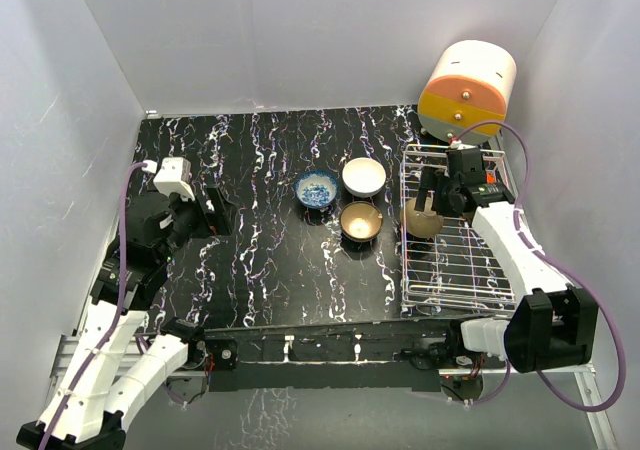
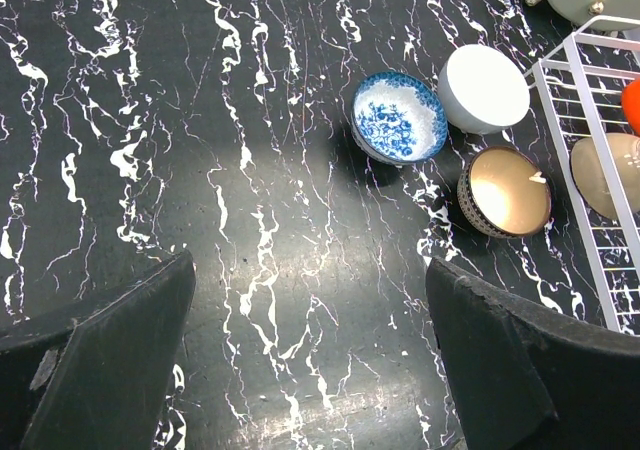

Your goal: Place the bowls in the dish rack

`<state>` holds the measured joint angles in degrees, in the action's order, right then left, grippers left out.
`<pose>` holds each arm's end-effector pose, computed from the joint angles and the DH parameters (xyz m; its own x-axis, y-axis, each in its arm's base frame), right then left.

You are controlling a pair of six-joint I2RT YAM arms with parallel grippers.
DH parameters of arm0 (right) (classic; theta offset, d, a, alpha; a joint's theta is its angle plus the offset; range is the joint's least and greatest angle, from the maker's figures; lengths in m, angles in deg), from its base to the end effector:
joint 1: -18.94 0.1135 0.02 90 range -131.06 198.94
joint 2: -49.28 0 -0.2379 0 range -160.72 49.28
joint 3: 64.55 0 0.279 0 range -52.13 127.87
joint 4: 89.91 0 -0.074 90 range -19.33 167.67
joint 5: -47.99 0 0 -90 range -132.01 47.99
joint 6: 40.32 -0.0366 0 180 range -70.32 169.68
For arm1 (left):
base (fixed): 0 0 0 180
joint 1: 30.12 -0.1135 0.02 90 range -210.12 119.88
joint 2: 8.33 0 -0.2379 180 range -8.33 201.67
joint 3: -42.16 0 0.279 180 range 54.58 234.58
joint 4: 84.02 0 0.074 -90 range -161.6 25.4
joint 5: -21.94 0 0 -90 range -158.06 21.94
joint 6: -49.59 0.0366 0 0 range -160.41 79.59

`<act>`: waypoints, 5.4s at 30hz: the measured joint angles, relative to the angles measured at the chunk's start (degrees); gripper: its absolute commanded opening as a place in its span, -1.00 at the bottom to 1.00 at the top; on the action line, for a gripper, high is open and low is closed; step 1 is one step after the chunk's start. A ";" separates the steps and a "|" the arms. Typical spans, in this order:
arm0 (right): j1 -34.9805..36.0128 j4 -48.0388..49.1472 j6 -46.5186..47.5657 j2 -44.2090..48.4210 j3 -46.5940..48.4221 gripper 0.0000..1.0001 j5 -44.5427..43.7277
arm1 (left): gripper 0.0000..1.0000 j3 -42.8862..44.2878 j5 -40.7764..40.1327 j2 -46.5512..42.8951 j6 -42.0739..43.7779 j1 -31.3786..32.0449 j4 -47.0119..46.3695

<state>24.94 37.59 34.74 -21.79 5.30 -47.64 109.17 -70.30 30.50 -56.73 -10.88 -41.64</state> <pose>0.2859 0.0264 0.2436 -0.7866 0.1753 -0.5921 0.1620 0.9839 0.0761 0.1778 -0.0605 0.3673 -0.3047 -0.1910 -0.9331 0.2166 0.9401 -0.2632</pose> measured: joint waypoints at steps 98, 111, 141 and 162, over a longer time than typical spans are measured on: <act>-0.81 10.82 -2.40 -5.95 -8.35 0.85 0.39 | 0.86 -3.34 10.56 7.98 -2.21 6.97 -6.60; -0.81 9.35 -4.52 -1.38 -13.05 0.86 4.15 | 0.86 -6.86 9.75 1.22 -2.27 6.97 -4.83; 6.38 -0.04 -13.97 2.99 -14.05 0.88 0.72 | 0.93 -8.63 8.98 -8.44 -1.73 6.97 -1.42; 7.87 -1.77 -9.14 7.63 4.13 0.90 -3.10 | 0.94 -6.03 7.67 -2.67 -1.57 6.97 -0.83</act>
<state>32.81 35.82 25.61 -14.16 9.43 -50.74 103.13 -62.62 27.84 -58.30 -3.90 -42.47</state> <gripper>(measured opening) 0.956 0.970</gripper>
